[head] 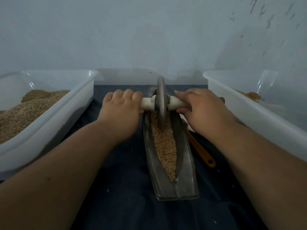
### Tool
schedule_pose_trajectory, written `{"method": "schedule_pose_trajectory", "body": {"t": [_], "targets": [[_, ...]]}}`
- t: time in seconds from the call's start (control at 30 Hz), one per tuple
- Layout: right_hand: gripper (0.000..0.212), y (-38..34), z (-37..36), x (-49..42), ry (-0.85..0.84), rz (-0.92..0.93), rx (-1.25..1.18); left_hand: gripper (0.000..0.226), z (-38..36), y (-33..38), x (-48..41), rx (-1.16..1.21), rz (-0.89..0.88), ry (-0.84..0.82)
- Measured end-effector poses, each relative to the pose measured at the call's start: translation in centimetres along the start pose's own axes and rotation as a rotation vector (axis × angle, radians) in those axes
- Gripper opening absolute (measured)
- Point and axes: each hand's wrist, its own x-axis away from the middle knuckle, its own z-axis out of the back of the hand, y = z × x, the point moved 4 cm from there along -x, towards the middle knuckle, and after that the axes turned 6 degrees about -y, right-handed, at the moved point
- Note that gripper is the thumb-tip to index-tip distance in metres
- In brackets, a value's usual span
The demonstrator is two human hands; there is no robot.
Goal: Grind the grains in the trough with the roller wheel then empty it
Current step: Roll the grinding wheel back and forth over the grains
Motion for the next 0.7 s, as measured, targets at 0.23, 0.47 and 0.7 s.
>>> {"method": "schedule_pose_trajectory", "body": {"t": [0.23, 0.47, 0.7], "targets": [[0.04, -1.6, 2.7, 1.6, -0.26, 0.051, 0.072, 0.037, 2.0, -1.1, 1.8, 0.169, -0.151, -0.331], [0.025, -2.5, 4.9, 3.0, -0.533, 0.087, -0.008, 0.018, 3.8, -0.6, 3.0, 0.299, -0.231, -0.497], [0.035, -0.5, 2.0, 0.9, -0.258, 0.015, -0.074, 0.024, 1.5, -0.8, 0.9, 0.185, -0.118, -0.142]]}}
